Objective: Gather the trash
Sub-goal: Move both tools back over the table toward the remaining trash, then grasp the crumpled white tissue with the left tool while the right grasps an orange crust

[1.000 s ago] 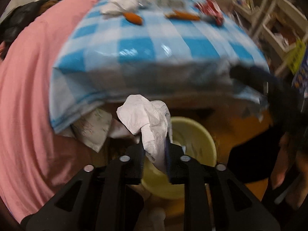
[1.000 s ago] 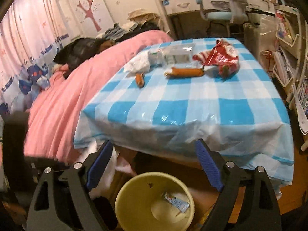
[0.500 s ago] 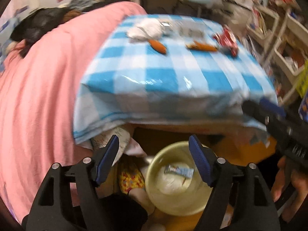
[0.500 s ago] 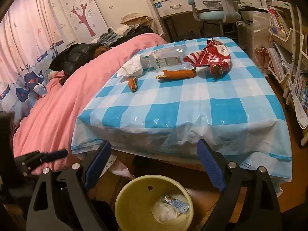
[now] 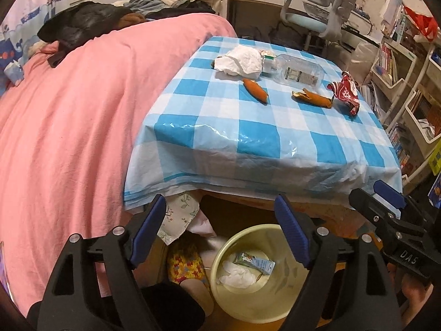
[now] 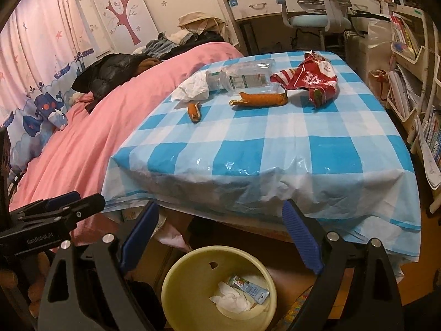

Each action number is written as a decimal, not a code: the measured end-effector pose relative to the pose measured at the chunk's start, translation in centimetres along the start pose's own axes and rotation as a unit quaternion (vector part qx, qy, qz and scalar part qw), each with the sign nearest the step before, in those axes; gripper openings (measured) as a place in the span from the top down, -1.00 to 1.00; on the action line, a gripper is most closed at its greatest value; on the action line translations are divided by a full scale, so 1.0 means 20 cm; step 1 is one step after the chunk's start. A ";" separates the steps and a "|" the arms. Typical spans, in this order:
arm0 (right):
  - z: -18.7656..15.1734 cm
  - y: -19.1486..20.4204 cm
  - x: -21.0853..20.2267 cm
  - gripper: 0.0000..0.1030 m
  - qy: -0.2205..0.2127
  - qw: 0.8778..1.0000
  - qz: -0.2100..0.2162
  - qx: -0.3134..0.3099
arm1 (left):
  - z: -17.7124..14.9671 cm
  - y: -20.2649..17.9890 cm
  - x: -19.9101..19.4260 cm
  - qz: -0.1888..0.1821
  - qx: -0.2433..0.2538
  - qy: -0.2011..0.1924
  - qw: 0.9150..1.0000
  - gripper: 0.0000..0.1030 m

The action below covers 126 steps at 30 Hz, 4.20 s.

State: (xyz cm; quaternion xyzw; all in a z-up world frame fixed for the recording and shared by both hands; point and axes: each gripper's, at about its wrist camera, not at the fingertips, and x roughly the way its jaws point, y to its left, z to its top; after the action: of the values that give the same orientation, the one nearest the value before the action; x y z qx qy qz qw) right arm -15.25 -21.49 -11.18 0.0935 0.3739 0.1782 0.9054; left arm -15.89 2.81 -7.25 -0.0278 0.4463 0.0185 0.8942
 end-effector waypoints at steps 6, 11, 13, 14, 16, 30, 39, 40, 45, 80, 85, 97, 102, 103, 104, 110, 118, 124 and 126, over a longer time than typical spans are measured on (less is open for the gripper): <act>0.00 0.00 0.00 -0.69 0.001 1.000 0.000 0.000 | 0.00 0.01 0.00 0.001 -0.008 -0.001 1.000 -0.52; 0.00 0.00 0.00 -0.69 0.001 1.000 0.000 0.001 | 0.00 0.01 0.00 0.002 -0.008 -0.002 1.000 -0.52; 0.00 0.00 0.00 -0.69 0.001 1.000 0.000 0.000 | 0.00 0.01 0.00 0.000 -0.009 -0.002 1.000 -0.52; 0.00 0.00 0.01 -0.69 0.001 1.000 -0.001 0.000 | 0.00 0.01 0.00 0.000 -0.010 -0.003 1.000 -0.52; 0.00 0.00 0.00 -0.69 0.000 1.000 0.001 0.002 | 0.01 0.02 -0.01 -0.001 -0.014 -0.006 1.000 -0.52; 0.11 -0.09 -0.05 -0.69 -0.025 0.999 0.011 0.041 | 0.04 -0.01 -0.03 -0.009 -0.003 -0.015 1.000 -0.52; 0.33 -0.15 0.02 -0.69 -0.022 0.999 0.010 0.031 | 0.13 -0.03 0.01 -0.024 -0.004 -0.010 1.000 -0.52; 0.35 -0.14 0.03 -0.69 -0.017 1.000 0.010 0.022 | 0.15 -0.03 0.02 -0.023 -0.006 -0.008 1.000 -0.52; 0.44 -0.04 0.19 -0.69 0.034 0.997 0.007 -0.076 | 0.27 0.00 0.08 -0.016 -0.017 -0.004 1.000 -0.52; 0.71 -0.08 0.78 -0.61 0.127 0.959 -0.012 -0.253 | 1.13 -0.20 0.91 -0.017 0.081 -0.005 0.997 0.43; 0.72 -0.09 0.78 -0.58 0.128 0.960 -0.008 -0.249 | 1.13 -0.17 0.90 -0.038 0.064 -0.004 0.997 0.96; 0.73 -0.07 0.78 -0.14 0.118 0.957 -0.022 -0.264 | 1.14 0.10 0.50 -0.101 -0.032 -0.078 0.991 0.97; 0.74 -0.08 0.80 -0.16 0.114 0.960 -0.025 -0.256 | 1.04 0.19 0.38 -0.109 -0.059 -0.087 0.989 0.97; 0.74 -0.08 0.79 -0.11 0.112 0.961 -0.027 -0.252 | 1.03 0.19 0.36 -0.110 -0.060 -0.086 0.988 0.97; 0.74 -0.08 0.79 -0.05 0.111 0.961 -0.029 -0.250 | 1.00 0.18 0.34 -0.109 -0.057 -0.085 0.989 0.97; 0.76 -0.10 0.74 0.47 0.112 0.973 0.003 -0.204 | 0.90 0.14 0.28 -0.104 -0.042 -0.081 0.990 0.97; 0.74 -0.07 0.61 0.68 0.099 0.983 0.062 -0.145 | 0.81 0.15 0.21 -0.110 -0.044 -0.080 0.990 0.97; 0.72 -0.06 0.49 0.71 0.079 0.987 0.107 -0.095 | 0.74 0.18 0.14 -0.118 -0.049 -0.085 0.988 0.97; 0.71 -0.06 0.44 0.72 0.072 0.986 0.128 -0.079 | 0.71 0.18 0.11 -0.122 -0.049 -0.088 0.987 0.97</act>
State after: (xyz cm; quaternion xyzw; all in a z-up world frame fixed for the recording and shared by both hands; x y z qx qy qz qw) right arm 0.90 -19.61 -7.18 0.0554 0.4075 0.3281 0.8504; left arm -3.33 7.31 -0.62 -0.1243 0.3580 -0.0666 0.9230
